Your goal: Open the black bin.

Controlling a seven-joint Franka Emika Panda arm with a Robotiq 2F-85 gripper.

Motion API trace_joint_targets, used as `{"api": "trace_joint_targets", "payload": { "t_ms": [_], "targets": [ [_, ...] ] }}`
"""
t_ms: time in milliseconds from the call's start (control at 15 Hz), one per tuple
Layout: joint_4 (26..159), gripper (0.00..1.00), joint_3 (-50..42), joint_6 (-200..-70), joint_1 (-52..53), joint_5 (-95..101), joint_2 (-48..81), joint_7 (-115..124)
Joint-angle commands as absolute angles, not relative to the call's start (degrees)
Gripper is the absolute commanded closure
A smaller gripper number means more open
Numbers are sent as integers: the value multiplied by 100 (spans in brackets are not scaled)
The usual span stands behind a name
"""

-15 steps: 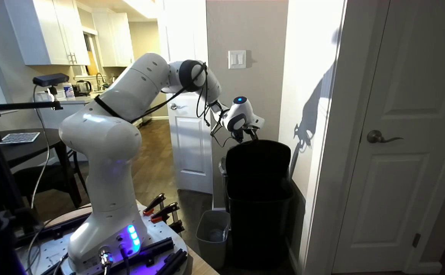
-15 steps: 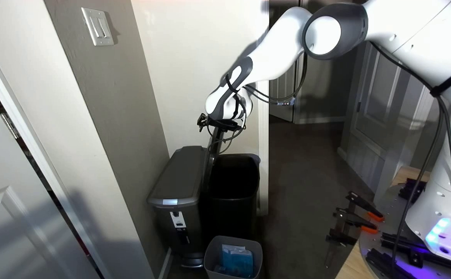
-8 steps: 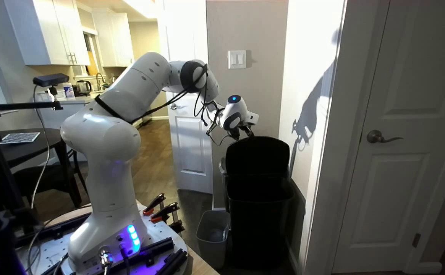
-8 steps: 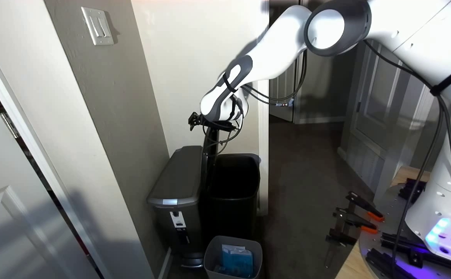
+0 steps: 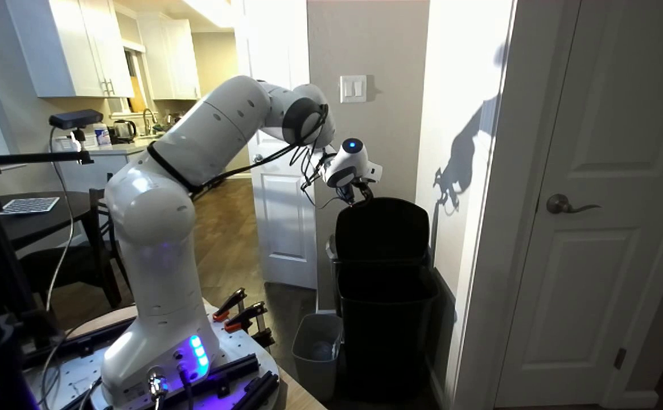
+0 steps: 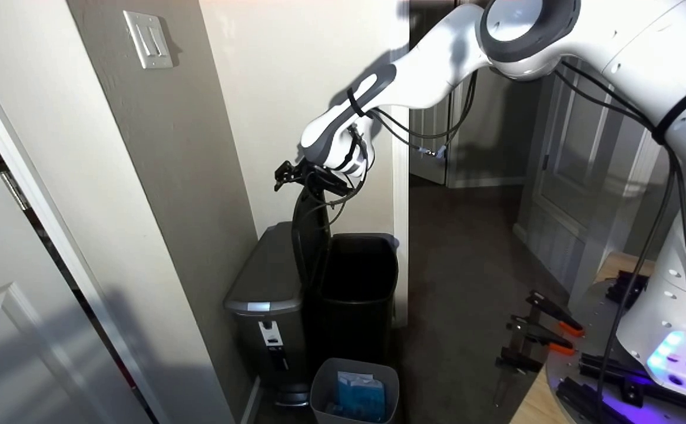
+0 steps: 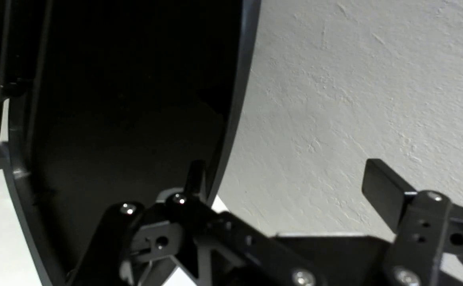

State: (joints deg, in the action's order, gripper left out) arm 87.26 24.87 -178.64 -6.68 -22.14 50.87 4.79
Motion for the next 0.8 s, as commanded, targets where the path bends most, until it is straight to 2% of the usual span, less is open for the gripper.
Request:
{"api": "trace_joint_targets", "payload": {
  "t_ms": [0,733],
  "targets": [
    [9110,0,3125,-17985,-1273,-2229,4998,79],
    [9313,0,3681,-17962,-1993,-2196,5069,163]
  ]
}}
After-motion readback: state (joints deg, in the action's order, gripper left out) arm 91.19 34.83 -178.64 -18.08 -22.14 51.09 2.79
